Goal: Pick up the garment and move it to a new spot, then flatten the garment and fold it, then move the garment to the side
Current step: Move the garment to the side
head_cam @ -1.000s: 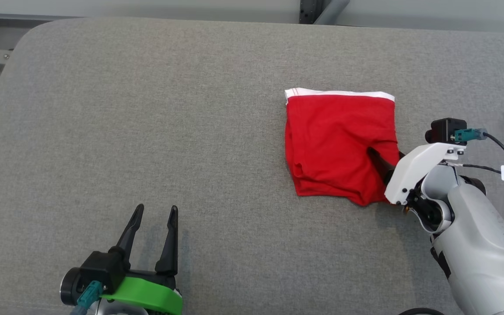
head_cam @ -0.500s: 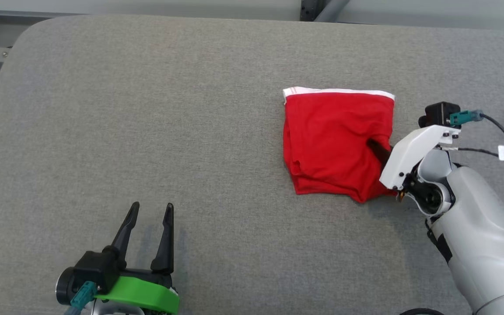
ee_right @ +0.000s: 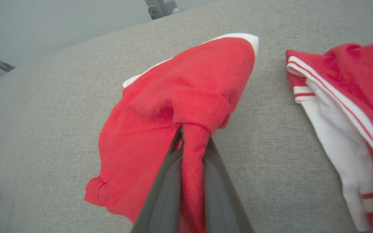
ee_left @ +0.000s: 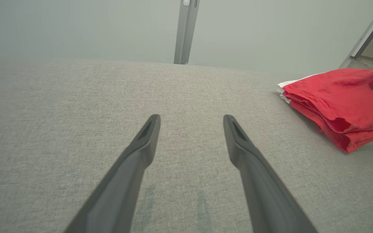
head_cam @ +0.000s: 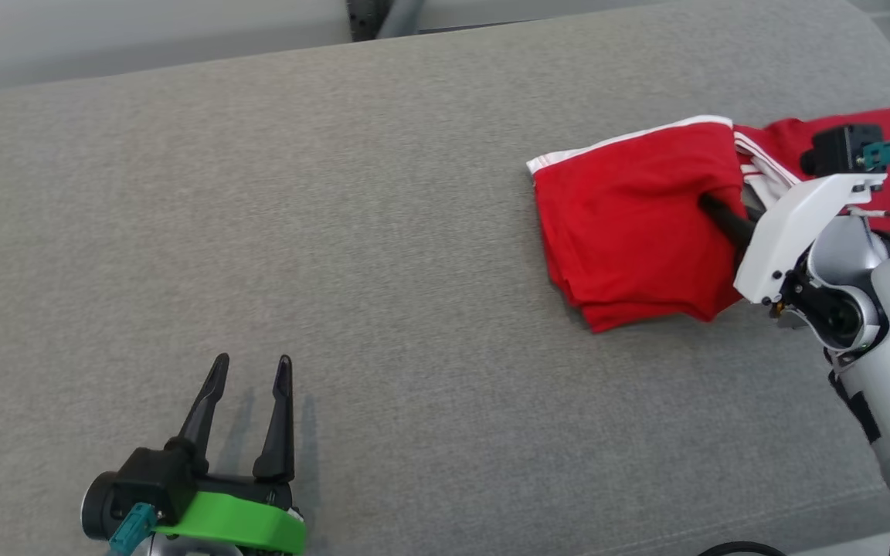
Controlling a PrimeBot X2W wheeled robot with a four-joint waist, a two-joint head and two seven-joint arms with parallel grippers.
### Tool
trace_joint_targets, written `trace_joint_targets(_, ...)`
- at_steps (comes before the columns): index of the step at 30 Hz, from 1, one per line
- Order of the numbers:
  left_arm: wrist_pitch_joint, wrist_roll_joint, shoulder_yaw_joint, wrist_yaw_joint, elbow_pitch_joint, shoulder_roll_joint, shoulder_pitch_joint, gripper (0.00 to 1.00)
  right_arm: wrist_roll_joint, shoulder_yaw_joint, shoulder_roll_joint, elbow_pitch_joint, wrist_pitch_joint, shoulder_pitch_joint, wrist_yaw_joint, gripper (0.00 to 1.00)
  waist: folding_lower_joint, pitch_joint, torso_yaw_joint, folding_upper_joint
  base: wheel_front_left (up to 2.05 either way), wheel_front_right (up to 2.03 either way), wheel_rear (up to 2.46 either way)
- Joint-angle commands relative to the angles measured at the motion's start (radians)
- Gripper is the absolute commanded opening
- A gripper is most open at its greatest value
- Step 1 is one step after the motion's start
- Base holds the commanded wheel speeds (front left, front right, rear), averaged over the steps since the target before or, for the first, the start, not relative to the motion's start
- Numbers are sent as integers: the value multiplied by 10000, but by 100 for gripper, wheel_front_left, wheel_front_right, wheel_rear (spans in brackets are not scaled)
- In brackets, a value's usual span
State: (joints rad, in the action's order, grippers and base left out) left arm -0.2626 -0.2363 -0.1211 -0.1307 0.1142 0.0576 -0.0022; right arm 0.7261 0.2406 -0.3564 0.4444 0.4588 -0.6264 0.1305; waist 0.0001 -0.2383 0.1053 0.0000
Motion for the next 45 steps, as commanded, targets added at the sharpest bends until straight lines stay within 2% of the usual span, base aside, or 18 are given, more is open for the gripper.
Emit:
trace_joint_targets(1, -24, 26, -117, 6, 19, 156, -176, 100, -142, -50, -122, -218, 188, -194, 1, 0, -1, -312, 1426, 0, 0, 0, 0)
trace_joint_targets(7, -23, -102, -542, 6, 118, 439, -624, 100, -663, -391, -542, -750, 1077, -863, 1, 0, -1, -593, 1528, 0, 0, 0, 0)
trace_joint_targets(14, -24, -277, -737, 6, 207, 437, -978, 100, -1264, -900, -1192, -1051, 2663, -1785, 1, 0, -1, -966, 817, 0, 0, 0, 0)
trace_joint_targets(19, -24, -339, -799, 6, 279, 386, -901, 100, -1494, -1376, -2081, -1081, 3882, -1791, -1, 0, -1, -1198, 247, 0, 0, 0, 0)
trace_joint_targets(22, -23, -396, -881, 6, 297, 395, -938, 100, -1986, -1398, -2962, -1117, 4404, -1436, -1, 0, -1, -1342, -111, 0, 0, 0, 0)
trace_joint_targets(29, -23, -479, -1023, 6, 329, 350, -1190, 100, -3053, -1080, -4096, -790, 3621, -945, -2, 0, -1, -1463, -467, 0, 0, 0, 0)
trace_joint_targets(35, -24, -580, -1147, 6, 414, 297, -1271, 100, -3760, -463, -4663, -127, 2615, -978, -8, 0, -1, -1519, -557, 0, 0, 0, 0)
trace_joint_targets(36, -23, -583, -1165, 6, 425, 294, -1286, 100, -3849, -384, -4681, 4, 2483, -1022, -8, 20, -1, -1524, -561, 0, 0, 0, 0)
trace_joint_targets(37, -24, -594, -1170, 6, 439, 296, -1294, 100, -4004, -307, -4722, 98, 2294, -1047, -8, 46, -1, -1530, -561, 0, 0, 0, 0)
trace_joint_targets(38, -23, -606, -1175, 6, 456, 306, -1293, 100, -4180, -287, -4781, 253, 2133, -1066, -8, 100, -1, -1533, -558, 0, 0, 0, 0)
trace_joint_targets(42, -23, -646, -1172, 6, 503, 329, -1254, 100, -4333, -362, -4611, 783, 1778, -1074, -7, 100, -1, -1495, -529, 0, 0, 0, 0)
trace_joint_targets(45, -23, -660, -1145, 6, 563, 359, -1147, 100, -4451, -685, -4410, 1357, 1008, -1150, -8, 100, -1, -1352, -456, 0, 0, 0, 0)
